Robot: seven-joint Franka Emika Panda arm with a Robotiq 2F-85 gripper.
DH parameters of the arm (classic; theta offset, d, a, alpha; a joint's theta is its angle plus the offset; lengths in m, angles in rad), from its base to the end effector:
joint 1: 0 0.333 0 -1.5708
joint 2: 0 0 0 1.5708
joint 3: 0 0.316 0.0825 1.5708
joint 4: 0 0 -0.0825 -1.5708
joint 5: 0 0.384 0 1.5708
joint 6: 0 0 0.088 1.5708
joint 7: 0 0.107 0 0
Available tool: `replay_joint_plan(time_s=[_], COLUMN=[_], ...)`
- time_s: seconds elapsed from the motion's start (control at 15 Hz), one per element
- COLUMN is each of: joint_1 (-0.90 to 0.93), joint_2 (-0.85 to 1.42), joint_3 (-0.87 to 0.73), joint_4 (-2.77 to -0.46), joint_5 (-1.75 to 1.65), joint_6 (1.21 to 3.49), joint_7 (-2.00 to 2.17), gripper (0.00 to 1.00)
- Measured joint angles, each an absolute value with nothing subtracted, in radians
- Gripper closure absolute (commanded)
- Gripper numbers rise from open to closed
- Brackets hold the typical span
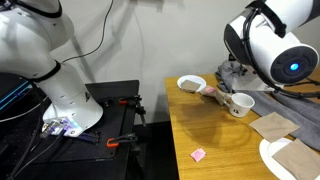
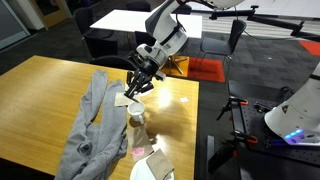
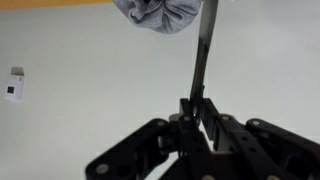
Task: Place the black pen inside the white mug
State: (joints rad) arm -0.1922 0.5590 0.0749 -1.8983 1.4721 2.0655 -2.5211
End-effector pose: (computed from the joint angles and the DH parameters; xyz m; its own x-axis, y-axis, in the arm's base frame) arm 0.6236 -0.0232 0.2121 0.0174 0.4069 0.9133 0.9381 -0.3227 0.1259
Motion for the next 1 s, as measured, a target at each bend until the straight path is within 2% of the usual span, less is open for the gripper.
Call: replay_joint_plan(time_s=[1.0], joint_1=[-0.143], joint_2=[0.638], joint_3=[-0.003], joint_4=[-1.869], joint_5=[1.597], joint_6=[2.051], joint_7=[-2.601], gripper=[0.96])
